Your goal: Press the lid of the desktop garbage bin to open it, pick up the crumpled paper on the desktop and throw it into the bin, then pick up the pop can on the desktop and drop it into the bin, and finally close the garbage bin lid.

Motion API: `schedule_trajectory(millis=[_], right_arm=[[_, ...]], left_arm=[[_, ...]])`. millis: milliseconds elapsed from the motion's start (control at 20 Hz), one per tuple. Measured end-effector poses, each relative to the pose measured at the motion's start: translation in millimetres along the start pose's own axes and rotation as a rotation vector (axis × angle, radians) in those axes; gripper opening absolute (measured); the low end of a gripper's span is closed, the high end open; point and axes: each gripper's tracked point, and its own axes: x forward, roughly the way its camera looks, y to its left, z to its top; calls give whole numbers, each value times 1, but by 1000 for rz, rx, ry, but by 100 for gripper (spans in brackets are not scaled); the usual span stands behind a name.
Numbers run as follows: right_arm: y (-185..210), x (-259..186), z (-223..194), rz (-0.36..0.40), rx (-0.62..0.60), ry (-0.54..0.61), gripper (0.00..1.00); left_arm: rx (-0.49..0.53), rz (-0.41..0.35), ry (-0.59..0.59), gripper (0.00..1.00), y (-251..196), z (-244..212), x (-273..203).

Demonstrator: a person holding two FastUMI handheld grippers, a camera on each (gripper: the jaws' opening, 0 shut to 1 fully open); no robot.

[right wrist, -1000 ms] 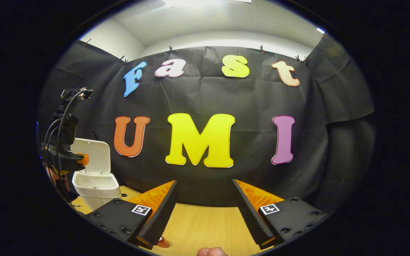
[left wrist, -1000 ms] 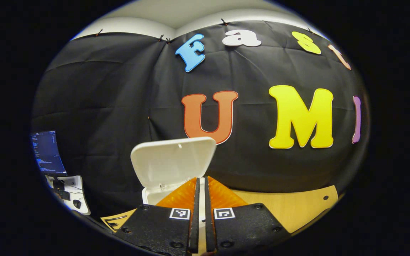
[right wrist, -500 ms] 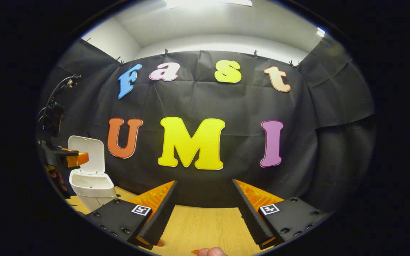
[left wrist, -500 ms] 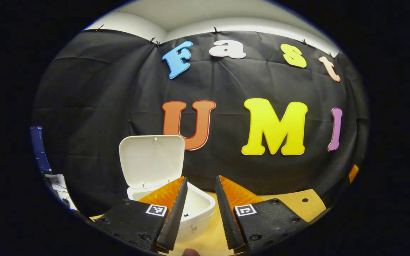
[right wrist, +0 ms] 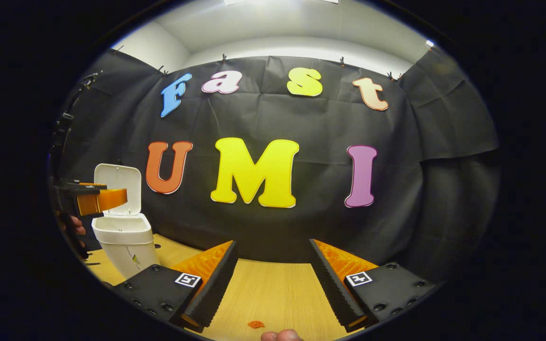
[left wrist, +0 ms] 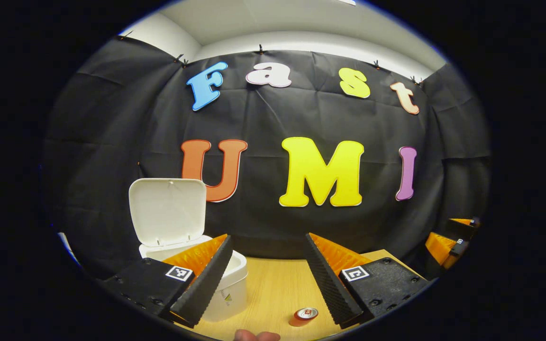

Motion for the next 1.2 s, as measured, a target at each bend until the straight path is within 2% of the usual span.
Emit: schedule_trajectory(millis=[150, 200, 250, 400, 550, 750, 1200], right_arm=[[3, 1, -35, 45, 28, 73, 95], [4, 3, -46, 60, 43, 96, 95], [4, 6, -65, 76, 48, 131, 95], [4, 10, -106, 98, 24, 202, 95], [9, 13, -164, 146, -25, 298, 95], [6, 23, -234, 147, -3, 441, 95], [12, 37, -333, 139, 20, 669, 95]], left_arm=[[10, -29, 16, 98, -8, -7, -7], [12, -34, 21, 89, -10, -10, -10], [10, -43, 30, 98, -16, -16, -17], [2, -43, 40, 98, -22, -20, -27], [4, -45, 67, 98, -28, -25, -35], [23, -34, 64, 98, -28, -22, -48], [56, 45, 110, 98, -10, -35, -64]])
